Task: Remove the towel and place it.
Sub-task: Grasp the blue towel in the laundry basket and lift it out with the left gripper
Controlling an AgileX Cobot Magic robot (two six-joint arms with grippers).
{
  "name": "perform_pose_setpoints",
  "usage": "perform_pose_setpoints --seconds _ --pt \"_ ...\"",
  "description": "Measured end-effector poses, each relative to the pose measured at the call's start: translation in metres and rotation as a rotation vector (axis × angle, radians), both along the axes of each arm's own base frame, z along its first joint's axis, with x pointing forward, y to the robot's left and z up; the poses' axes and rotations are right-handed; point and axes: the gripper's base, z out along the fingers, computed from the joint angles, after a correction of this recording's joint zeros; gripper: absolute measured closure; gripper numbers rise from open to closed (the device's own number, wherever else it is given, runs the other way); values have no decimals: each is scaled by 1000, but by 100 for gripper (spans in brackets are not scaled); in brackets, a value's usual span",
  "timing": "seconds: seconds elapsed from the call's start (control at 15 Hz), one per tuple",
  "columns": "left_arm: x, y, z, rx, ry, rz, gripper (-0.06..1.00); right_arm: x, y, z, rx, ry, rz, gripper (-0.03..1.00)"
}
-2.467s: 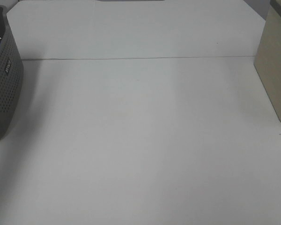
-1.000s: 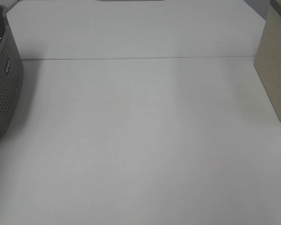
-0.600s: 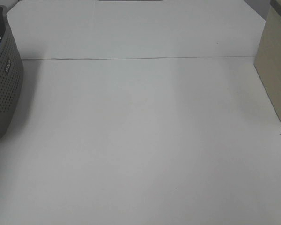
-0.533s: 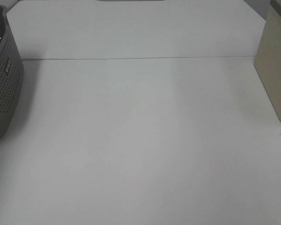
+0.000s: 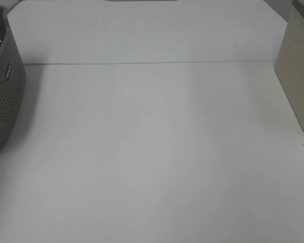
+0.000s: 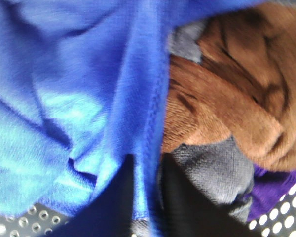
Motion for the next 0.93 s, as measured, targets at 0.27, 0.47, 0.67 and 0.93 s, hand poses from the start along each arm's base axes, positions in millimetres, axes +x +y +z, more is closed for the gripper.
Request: perform_pose_setpoints --seconds 0.27,0.47,0.67,0.93 --pt "0 0 0 -1 -5 14 94 0 0 0 0 0 0 23" --pt "-4 1 20 11 -15 39 94 0 0 0 0 0 0 23" --pt "-19 -2 77 32 -141 58 94 0 0 0 0 0 0 23" --pt "-48 -10 146 21 -318 69 94 0 0 0 0 0 0 23"
